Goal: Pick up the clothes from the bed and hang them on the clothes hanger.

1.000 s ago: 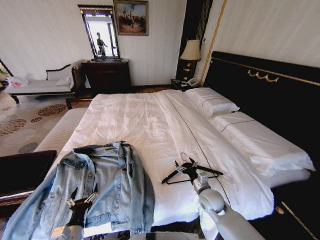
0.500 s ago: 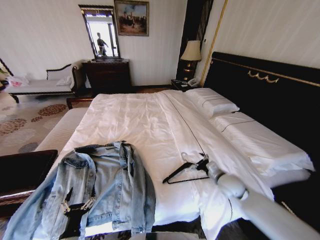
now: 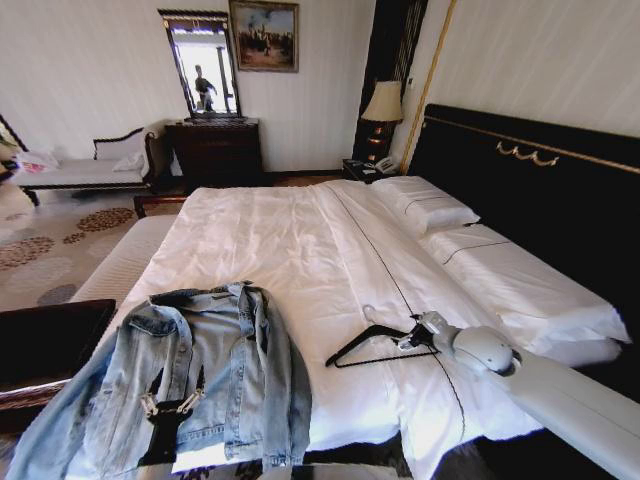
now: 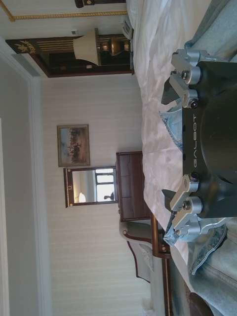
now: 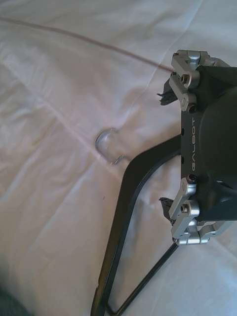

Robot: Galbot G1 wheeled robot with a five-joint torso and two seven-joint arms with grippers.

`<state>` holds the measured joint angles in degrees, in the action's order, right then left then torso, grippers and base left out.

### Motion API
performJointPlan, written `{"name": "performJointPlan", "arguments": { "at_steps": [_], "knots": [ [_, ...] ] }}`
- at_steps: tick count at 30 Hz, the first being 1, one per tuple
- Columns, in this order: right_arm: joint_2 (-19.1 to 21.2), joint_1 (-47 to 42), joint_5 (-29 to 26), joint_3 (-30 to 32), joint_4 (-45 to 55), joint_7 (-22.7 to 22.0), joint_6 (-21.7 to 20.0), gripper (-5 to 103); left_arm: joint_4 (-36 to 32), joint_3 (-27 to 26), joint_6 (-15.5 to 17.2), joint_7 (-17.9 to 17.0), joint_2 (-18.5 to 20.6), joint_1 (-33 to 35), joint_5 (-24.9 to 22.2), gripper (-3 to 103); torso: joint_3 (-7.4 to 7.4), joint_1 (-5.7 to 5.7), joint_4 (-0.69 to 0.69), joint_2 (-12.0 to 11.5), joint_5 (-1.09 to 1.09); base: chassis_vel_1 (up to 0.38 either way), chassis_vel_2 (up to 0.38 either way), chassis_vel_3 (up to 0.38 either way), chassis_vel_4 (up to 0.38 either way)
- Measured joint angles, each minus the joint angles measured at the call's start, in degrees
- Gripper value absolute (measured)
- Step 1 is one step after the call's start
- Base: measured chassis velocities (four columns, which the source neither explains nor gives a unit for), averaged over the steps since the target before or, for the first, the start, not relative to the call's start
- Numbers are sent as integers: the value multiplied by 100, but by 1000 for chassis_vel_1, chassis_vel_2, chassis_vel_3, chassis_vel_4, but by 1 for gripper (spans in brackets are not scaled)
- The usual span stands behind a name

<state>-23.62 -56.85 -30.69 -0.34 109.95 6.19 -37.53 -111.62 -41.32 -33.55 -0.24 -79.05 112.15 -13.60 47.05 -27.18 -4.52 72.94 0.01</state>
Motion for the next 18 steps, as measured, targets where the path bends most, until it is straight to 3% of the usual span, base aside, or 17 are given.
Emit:
{"name": "performJointPlan", "arguments": {
  "at_steps": [12,16,18],
  "knots": [
    [-80,977,673,-1223,-472,549,311,100,-62,-77,148,18,-71,8,-16,98,0,0,0,0,-1,0,0,0,0],
    [-170,1802,509,-1831,-650,601,327,100,-73,-92,172,36,-71,18,-44,98,0,1,1,0,-3,0,0,0,0],
    [-278,2445,347,-2496,-797,656,242,100,-68,-111,177,39,-67,12,-47,98,0,0,3,0,0,0,0,0,0]
  ]
}}
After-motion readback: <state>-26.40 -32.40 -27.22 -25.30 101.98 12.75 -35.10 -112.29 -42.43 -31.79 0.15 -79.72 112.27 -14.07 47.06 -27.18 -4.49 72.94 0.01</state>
